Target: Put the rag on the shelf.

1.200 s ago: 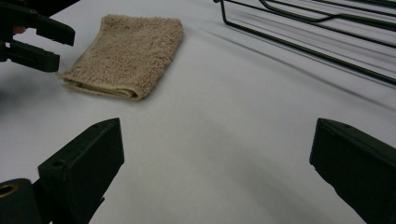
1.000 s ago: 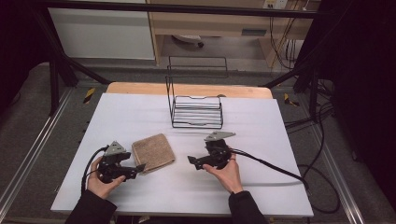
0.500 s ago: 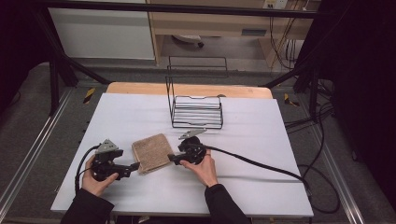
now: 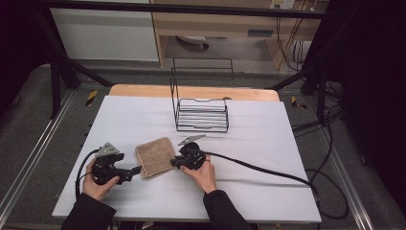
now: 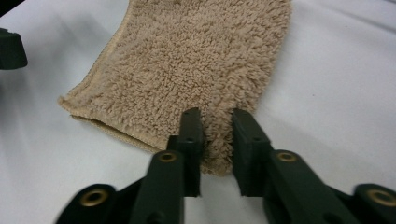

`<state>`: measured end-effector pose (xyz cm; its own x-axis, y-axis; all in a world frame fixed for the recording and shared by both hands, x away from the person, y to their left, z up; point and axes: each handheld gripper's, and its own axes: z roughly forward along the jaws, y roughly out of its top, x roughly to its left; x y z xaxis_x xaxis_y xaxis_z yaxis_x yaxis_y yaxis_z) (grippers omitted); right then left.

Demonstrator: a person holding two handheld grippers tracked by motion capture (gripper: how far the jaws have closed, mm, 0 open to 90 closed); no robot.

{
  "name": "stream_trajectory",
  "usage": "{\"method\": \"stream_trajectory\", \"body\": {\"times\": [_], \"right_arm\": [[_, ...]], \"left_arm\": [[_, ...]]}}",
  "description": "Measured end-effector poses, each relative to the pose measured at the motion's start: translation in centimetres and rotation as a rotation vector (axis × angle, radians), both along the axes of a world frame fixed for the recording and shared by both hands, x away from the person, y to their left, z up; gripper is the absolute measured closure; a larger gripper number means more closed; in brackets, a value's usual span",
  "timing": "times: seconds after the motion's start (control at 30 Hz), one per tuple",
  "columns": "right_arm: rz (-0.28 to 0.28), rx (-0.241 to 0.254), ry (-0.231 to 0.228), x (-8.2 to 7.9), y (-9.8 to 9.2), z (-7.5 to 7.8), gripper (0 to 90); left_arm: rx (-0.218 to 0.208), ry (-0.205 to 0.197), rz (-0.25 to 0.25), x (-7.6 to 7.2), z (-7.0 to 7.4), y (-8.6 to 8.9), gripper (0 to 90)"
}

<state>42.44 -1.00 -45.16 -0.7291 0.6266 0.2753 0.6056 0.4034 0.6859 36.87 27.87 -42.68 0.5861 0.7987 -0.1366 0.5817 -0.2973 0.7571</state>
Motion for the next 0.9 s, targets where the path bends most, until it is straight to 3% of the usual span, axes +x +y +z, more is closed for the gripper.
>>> {"method": "stream_trajectory", "body": {"times": [0.1, 0.43, 0.6, 0.77, 0.9], "right_arm": [[-0.011, 0.003, 0.004, -0.1, -0.1, 0.2, 85.3], [-0.076, 0.009, 0.003, -1.9, -1.2, 1.5, 86.7], [-0.124, -0.021, 0.000, -3.2, -3.3, 1.9, 86.7], [-0.178, -0.033, -0.002, -4.8, -6.6, 2.0, 86.7], [-0.200, -0.031, 0.004, -5.5, -7.9, 1.9, 86.6]], "left_arm": [[0.001, 0.003, 0.002, 0.0, -0.1, 0.0, 6.8], [-0.005, -0.001, 0.005, 0.0, -0.1, 0.0, 7.4], [-0.003, -0.002, 0.000, -0.1, -0.1, -0.2, 7.4], [-0.003, 0.001, -0.007, -0.1, -0.1, -0.4, 7.2], [-0.001, 0.006, -0.016, -0.1, -0.2, -0.7, 6.4]]}}
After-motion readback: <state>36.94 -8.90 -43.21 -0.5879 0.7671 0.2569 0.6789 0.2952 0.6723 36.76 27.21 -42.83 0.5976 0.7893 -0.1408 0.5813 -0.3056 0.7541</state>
